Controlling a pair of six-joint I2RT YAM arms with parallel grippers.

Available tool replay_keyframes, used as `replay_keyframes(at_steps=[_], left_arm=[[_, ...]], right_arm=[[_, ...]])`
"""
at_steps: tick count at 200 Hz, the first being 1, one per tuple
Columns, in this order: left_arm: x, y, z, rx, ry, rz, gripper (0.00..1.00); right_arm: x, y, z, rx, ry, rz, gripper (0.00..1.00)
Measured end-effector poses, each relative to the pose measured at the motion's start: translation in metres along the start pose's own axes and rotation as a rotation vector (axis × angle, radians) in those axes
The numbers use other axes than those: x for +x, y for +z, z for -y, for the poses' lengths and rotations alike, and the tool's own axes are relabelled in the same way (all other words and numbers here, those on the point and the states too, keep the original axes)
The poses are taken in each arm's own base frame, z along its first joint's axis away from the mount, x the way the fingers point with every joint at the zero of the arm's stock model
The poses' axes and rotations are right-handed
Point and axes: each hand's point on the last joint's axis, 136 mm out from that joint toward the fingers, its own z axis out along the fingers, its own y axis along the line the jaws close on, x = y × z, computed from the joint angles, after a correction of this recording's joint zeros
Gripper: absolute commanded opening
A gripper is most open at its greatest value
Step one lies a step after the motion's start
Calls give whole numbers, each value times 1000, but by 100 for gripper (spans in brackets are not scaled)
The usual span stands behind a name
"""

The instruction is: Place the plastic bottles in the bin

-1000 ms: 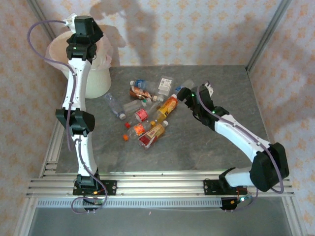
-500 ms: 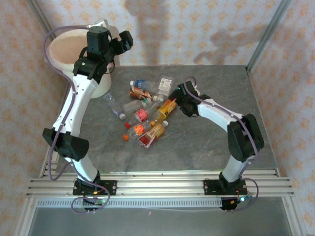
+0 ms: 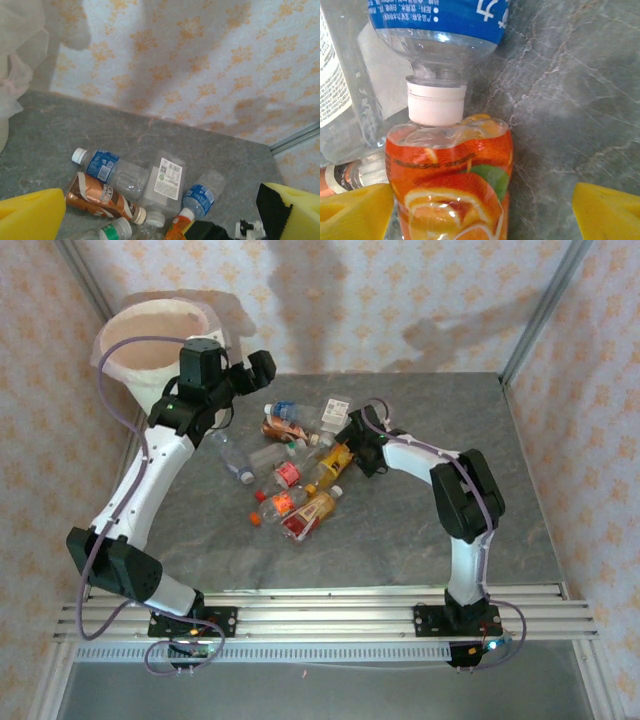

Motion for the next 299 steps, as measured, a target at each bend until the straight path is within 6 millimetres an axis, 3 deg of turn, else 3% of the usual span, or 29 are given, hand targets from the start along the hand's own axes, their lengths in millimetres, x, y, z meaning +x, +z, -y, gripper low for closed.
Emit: replay_keyframes(at_steps=[63,74,99,120,161,194,229,266,299], left_arm=[[4,-18,-2,2,24,1,100],[6,-17,-3,2,26,-4,100],[19,-14,-1,28,31,-50,100],[31,-12,2,61,45,-95,100],[50,-13,13,121,82,-163,100],[54,-15,20,154,106,-182,100],[68,-8,28,184,119,-225,100],[107,12,39,216,164,-346,100],[147,19,58,272,235,-451,100]], right_arm=[[2,19,0,20,-1,-16,82],[1,21,-4,12,1,-12,77],[0,24,-3,16,1,-8,62],[-2,27,-9,-16,1,5,56],[-5,24,-10,-56,-11,30,54],[-14,-6,-6,-71,-27,80,54],[-32,-61,-26,-161,-54,168,53],[-46,-121,-42,-271,-76,254,52],[-48,-149,-39,-322,-71,286,52]])
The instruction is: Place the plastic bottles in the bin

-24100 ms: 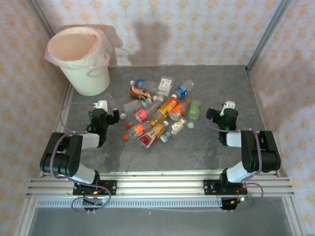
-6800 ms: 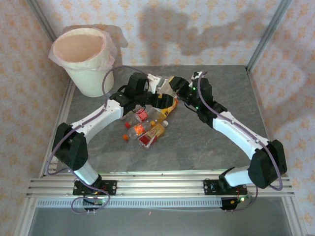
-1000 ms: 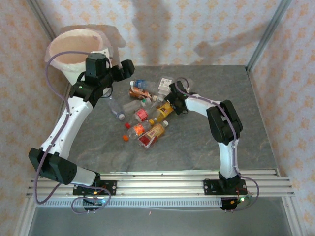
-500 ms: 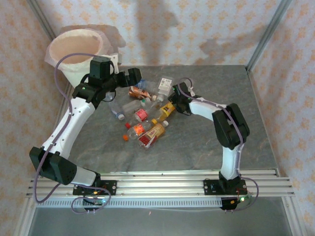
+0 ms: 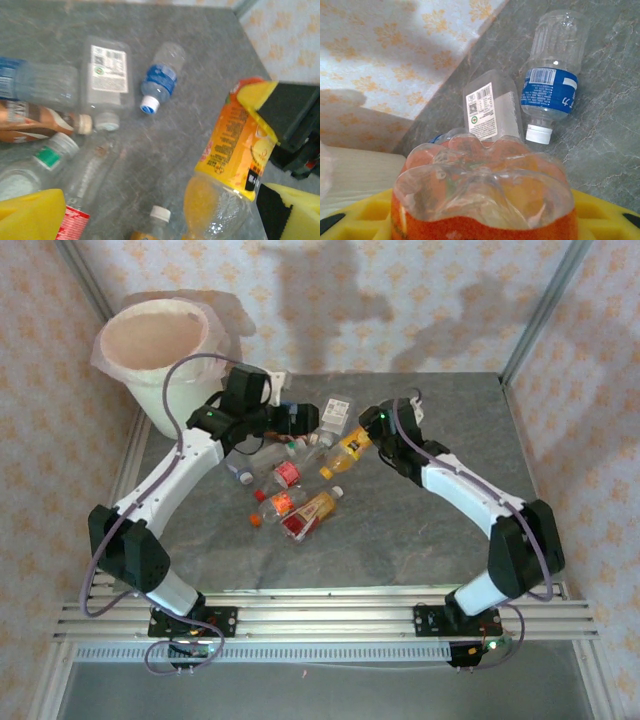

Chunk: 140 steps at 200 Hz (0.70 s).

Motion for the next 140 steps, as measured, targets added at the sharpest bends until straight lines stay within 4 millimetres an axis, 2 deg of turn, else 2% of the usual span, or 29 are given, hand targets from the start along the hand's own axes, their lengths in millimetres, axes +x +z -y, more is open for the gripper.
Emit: replay_keyframes(at_steps=[44,74,101,140], left_arm=[[37,29,45,169,108,-146,100],[60,53,60,215,157,-234,100],[69,66,71,253,188,-275,99],[75,74,89,297,260,-292,83]], right_arm=[[-1,-17,-2,-72,-9,16,52],[0,-20,-15,-138,-24,7,52],[1,-22,-28,-195,-32,-7,52],[1,-26,-35,-228,-39,-17,52]])
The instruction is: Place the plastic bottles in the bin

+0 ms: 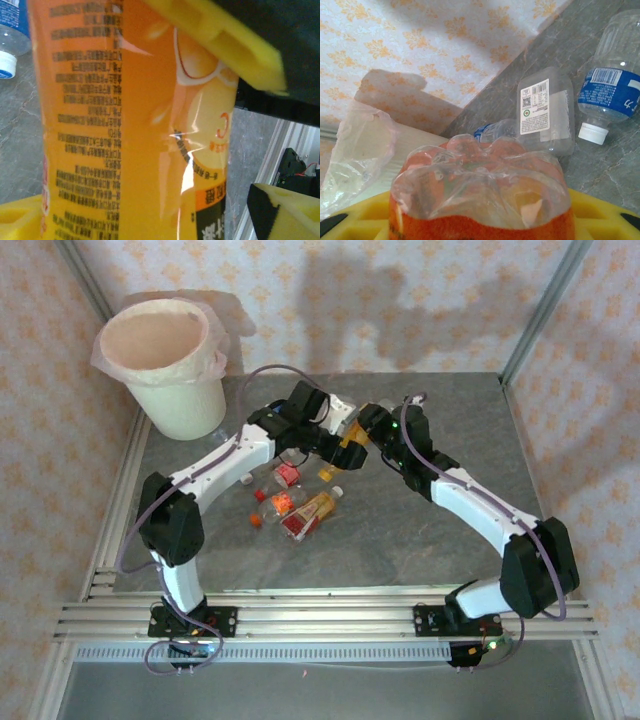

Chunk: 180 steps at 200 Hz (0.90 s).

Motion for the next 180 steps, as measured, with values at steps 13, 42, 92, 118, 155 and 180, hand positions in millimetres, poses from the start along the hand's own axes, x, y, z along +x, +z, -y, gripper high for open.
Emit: replay_keyframes(at_steps=[13,42,92,118,155,180], left_arm=[[-2,1,-1,-2,13,1,78],[-2,1,-3,-15,21,0,69],[-2,1,-5,-30,25,1,61],[-3,1,-8,-54,25,5,59],[-9,1,-15,-115,46,44,59],[-12,-2,-18,-139,56,67,59]], right_arm=[[-2,-2,0,-1,-4,2,52],[-3,-4,-3,-8,-12,4,52],[-3,-4,-3,-11,-14,0,63],[-3,-4,-3,-10,-15,-1,71],[-4,-4,-2,-4,-5,-8,79],[-5,-5,-1,3,5,-13,88]])
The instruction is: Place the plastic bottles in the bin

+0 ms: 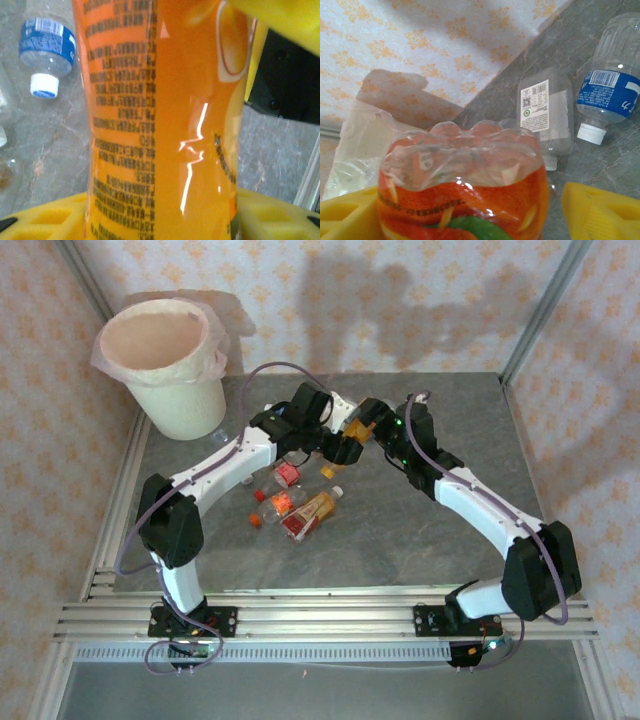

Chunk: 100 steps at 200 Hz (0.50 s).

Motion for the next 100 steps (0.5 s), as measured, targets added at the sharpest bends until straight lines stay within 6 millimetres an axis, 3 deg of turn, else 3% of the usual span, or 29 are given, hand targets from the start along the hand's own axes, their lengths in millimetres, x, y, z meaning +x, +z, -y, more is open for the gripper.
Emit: replay_keyframes(at_steps=[54,100], left_arm=[[-7,-2,0,0,13,50,59],[7,-6,-36,-85,-52,35,59]], right_arm=[[-16,-20,1,30,11,58,99],[-54,-53,-14,-2,17,203,99]])
